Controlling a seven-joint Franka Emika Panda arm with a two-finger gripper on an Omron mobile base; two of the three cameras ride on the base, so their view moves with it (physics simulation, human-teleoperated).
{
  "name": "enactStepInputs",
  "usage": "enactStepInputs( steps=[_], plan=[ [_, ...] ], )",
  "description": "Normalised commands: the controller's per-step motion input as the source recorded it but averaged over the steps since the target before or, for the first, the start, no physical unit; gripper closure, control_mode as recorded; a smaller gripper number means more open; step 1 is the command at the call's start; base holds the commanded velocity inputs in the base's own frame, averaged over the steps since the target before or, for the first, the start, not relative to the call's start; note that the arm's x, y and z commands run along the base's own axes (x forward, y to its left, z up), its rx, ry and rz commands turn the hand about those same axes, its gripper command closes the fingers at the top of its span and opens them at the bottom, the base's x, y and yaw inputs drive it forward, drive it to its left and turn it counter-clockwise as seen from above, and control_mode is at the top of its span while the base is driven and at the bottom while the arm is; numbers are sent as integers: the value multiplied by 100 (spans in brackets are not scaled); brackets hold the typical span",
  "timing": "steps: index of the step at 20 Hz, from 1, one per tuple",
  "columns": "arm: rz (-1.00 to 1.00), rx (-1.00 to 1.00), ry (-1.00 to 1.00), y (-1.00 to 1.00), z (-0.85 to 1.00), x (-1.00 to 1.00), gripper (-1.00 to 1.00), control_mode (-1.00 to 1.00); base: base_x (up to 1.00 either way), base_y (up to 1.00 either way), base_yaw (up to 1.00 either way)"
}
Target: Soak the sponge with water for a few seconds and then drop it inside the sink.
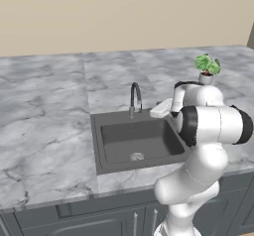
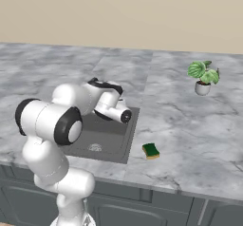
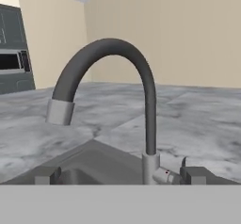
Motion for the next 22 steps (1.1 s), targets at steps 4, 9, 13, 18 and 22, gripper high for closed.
enactStepInputs(
  steps=[4,9,13,18,22],
  plan=[
    [0,0,0,9,-17,15,-100,-100,0,0,0],
    [0,0,0,8,-18,32,-100,-100,0,0,0],
    [0,0,0,1,-13,40,-100,-100,0,0,0],
    [0,0,0,0,-17,43,-100,-100,0,0,0],
    [0,0,0,0,-24,31,-100,-100,0,0,0]
  ],
)
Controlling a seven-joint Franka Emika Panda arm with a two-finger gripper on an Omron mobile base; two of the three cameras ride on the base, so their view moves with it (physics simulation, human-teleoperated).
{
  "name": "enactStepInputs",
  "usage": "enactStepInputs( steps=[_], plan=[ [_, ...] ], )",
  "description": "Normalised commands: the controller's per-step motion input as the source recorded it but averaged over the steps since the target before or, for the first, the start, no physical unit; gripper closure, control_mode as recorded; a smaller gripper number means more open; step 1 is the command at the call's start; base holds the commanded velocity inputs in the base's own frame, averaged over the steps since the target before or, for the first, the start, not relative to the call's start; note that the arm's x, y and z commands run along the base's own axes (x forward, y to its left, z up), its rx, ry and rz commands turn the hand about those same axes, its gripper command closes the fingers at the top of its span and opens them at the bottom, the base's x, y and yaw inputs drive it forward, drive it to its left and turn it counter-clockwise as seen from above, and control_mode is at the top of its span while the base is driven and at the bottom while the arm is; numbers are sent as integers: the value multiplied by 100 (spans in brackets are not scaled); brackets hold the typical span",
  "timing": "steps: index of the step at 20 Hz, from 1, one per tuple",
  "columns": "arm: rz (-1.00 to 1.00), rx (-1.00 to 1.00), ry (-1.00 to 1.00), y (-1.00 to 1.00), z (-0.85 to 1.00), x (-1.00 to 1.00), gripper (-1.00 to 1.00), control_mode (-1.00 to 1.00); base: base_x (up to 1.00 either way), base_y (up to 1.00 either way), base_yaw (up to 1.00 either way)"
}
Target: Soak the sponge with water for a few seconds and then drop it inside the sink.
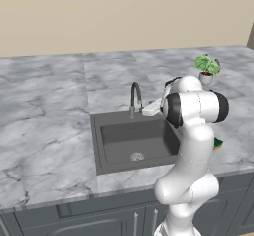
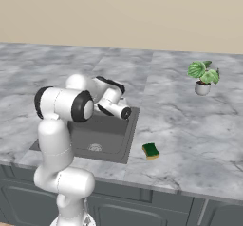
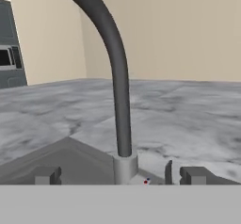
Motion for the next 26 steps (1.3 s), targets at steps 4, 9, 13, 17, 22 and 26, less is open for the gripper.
enactStepInputs(
  steps=[4,9,13,17,22,26],
  plan=[
    [0,0,0,0,-32,23,-100,-100,0,0,0],
    [0,0,0,0,-33,19,-100,-100,0,0,0],
    [0,0,0,0,-18,22,-100,-100,0,0,0],
    [0,0,0,0,-11,19,-100,-100,0,0,0],
    [0,0,0,0,-4,20,-100,-100,0,0,0],
    [0,0,0,0,0,28,-100,-100,0,0,0]
  ],
)
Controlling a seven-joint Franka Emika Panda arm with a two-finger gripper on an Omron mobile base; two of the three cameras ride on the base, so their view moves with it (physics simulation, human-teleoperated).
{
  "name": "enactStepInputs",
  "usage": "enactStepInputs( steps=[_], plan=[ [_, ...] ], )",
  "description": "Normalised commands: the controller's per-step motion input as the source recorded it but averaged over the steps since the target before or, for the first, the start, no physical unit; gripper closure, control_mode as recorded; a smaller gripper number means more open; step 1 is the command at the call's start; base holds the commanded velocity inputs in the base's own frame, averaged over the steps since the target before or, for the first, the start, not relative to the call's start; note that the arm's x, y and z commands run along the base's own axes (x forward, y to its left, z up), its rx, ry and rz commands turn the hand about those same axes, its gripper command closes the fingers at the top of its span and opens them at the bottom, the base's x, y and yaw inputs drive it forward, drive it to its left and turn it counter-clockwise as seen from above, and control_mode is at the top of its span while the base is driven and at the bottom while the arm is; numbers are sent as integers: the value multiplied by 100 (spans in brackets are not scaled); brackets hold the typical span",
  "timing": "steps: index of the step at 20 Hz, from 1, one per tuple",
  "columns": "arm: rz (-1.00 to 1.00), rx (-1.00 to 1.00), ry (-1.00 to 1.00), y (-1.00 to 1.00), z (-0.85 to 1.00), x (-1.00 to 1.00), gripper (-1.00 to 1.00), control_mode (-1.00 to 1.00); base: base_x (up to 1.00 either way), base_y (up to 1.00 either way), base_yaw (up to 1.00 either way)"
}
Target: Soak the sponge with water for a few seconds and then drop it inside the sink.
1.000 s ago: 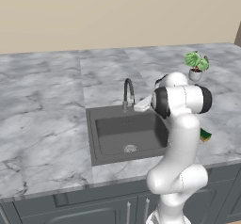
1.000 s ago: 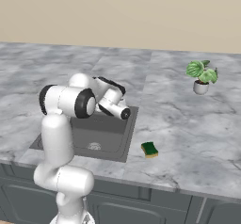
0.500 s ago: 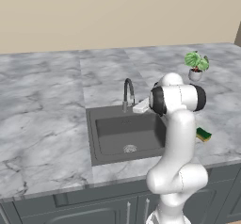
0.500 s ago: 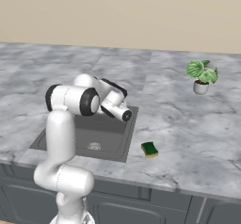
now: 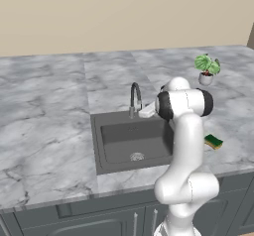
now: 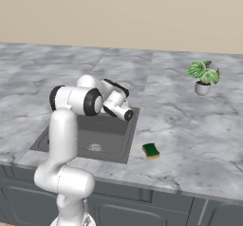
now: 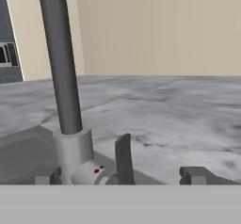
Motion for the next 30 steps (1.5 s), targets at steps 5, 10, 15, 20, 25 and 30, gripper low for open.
enactStepInputs(
  steps=[5,10,15,20,25,30],
  plan=[
    [0,0,0,0,0,28,-100,-100,0,0,0],
    [0,0,0,0,-2,24,-100,-100,0,0,0],
    [0,0,0,0,-7,25,-100,-100,0,0,0],
    [0,0,0,2,-21,19,-100,-100,0,0,0],
    [0,0,0,3,-23,17,-100,-100,0,0,0],
    [0,1,0,4,-32,10,-100,-100,0,0,0]
  ],
)
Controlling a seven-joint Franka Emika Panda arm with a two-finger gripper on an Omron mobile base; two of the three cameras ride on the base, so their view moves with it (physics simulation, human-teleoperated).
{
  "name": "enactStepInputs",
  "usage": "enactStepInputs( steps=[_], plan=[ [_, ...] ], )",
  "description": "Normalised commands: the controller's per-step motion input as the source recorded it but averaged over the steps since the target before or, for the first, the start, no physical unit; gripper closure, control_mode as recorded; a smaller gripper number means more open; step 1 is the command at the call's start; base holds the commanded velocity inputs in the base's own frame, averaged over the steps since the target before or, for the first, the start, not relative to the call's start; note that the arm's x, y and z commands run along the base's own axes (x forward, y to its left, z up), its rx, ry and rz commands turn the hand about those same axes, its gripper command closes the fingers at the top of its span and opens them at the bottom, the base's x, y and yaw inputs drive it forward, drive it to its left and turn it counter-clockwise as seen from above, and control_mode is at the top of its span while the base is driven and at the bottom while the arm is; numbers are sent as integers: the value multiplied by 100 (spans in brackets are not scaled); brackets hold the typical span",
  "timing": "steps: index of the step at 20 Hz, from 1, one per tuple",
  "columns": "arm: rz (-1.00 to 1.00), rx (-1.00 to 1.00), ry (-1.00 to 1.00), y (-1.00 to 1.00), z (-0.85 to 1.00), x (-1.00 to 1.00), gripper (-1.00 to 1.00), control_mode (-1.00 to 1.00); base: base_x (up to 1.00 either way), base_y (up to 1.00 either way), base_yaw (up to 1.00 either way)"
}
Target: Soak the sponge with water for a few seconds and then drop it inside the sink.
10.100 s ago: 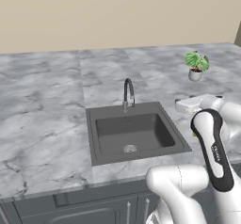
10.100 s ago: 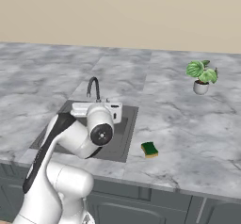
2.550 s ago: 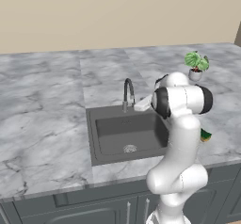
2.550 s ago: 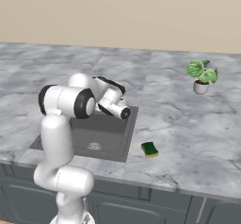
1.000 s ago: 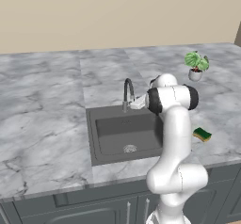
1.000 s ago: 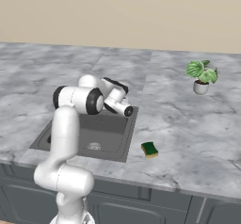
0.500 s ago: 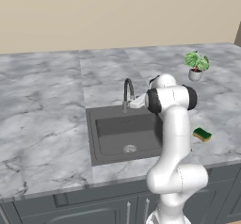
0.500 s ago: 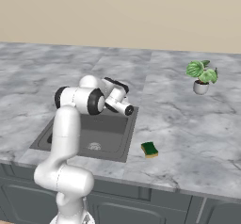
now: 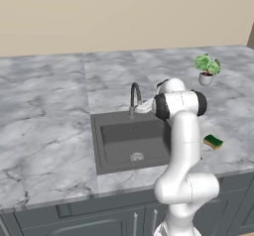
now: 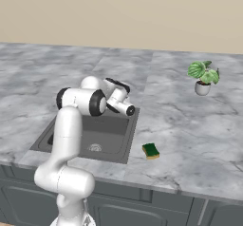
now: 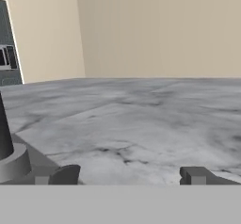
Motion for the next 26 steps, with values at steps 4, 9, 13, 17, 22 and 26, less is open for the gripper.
enactStepInputs(
  steps=[4,9,13,17,22,26],
  plan=[
    [0,0,0,0,-31,4,-100,-100,0,0,0],
    [-4,0,1,0,-26,0,-100,-100,0,0,0],
    [-6,-1,1,0,-35,0,-100,-100,0,0,0],
    [-9,0,0,3,-40,3,-100,-100,0,0,0],
    [-10,-1,0,2,-40,2,-100,-100,0,0,0],
    [-3,-1,0,-2,-35,5,-100,-100,0,0,0]
  ],
)
